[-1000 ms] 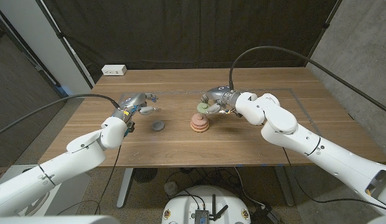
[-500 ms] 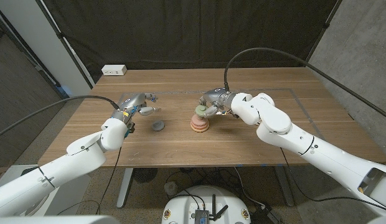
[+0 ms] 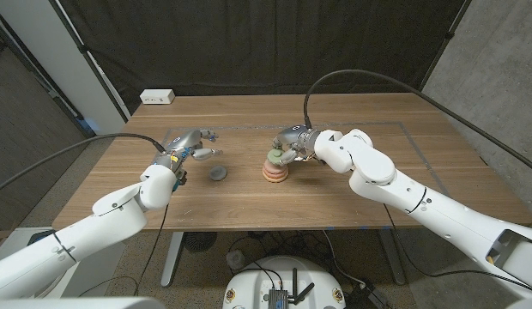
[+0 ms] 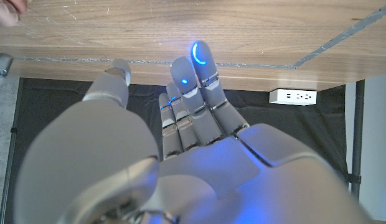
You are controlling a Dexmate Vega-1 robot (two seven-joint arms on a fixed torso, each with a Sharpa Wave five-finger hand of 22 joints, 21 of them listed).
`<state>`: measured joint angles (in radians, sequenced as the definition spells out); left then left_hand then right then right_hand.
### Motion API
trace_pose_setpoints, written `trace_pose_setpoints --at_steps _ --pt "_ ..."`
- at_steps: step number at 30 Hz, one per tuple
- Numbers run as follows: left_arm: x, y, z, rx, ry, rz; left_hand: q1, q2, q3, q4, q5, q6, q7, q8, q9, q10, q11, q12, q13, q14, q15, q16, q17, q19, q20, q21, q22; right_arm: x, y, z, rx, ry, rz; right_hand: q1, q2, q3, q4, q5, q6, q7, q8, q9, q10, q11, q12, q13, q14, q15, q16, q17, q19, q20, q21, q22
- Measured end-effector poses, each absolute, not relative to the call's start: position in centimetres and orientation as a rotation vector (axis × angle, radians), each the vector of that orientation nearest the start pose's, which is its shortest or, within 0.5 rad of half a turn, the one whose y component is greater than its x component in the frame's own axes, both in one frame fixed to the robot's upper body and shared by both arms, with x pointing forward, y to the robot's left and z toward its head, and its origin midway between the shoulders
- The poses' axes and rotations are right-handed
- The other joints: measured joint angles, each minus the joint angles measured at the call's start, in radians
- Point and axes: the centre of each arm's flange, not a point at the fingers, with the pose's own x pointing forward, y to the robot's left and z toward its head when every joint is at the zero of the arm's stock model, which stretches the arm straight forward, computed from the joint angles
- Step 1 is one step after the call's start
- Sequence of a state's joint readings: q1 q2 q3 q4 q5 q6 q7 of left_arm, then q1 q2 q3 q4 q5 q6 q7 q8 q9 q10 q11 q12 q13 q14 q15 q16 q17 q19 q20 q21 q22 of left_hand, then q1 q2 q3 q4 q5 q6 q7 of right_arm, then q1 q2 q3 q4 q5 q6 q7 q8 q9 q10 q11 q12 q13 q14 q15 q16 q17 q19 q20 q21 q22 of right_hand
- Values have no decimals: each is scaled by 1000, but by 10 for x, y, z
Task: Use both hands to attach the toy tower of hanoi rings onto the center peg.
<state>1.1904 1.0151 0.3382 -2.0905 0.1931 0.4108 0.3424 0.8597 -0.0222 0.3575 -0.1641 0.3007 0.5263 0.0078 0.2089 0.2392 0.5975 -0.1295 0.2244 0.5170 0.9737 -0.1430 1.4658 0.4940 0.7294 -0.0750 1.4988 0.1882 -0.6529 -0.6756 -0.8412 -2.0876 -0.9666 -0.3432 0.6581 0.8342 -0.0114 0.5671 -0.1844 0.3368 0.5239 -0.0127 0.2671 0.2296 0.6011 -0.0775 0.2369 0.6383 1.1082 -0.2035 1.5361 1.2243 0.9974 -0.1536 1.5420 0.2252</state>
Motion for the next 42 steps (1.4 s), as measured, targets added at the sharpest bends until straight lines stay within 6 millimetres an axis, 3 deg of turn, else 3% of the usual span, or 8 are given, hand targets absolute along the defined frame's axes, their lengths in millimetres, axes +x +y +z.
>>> trace_pose_setpoints --at_steps 42 --pt "512 302 -31 1120 -521 242 0 0 10 1 0 4 -4 0 5 8 -3 0 5 0 0 5 -3 0 0 0 0 538 -51 -1 -1914 -491 345 0 0 0 0 0 3 3 -7 1 7 4 -9 7 5 -6 0 0 0 0 0 0"
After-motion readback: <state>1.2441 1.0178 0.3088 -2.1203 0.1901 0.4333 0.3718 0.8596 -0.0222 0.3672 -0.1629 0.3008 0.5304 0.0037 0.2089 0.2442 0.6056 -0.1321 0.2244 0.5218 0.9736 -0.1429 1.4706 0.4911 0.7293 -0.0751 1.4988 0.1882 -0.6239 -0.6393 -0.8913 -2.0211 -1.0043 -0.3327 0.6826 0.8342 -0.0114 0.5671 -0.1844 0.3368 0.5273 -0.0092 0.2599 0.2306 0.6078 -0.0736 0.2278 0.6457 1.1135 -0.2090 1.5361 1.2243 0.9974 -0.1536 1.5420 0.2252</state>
